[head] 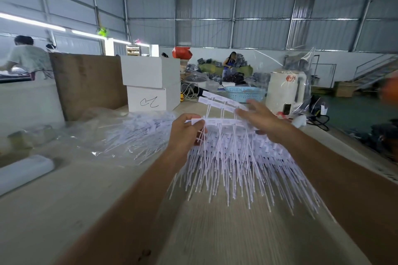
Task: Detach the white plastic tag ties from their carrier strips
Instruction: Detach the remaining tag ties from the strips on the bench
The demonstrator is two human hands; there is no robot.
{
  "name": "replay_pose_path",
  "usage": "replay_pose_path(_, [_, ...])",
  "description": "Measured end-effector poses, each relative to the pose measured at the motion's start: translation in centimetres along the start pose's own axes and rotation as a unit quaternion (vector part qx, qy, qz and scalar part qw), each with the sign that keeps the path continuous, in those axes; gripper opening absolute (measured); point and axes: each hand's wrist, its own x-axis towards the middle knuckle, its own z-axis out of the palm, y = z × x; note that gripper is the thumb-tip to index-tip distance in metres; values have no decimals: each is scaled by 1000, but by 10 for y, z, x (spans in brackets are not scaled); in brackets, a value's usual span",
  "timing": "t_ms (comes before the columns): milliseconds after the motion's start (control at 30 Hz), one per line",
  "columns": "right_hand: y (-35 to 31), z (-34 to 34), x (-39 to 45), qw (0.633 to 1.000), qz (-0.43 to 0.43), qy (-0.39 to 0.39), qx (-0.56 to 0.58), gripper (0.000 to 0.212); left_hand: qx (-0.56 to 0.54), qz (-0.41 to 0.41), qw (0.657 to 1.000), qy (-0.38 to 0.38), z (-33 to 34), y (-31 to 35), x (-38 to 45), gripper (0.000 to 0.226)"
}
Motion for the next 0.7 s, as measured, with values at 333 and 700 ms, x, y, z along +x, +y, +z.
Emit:
replay_pose_path(333, [-12, 18, 8, 980, -122, 78, 133, 43, -143, -55, 985, -78, 4, 37, 18, 28])
replay_pose_path(700, [-81, -28, -25, 936, -196, 244, 161, 57, -268, 38, 934, -233, 45, 117, 17, 30])
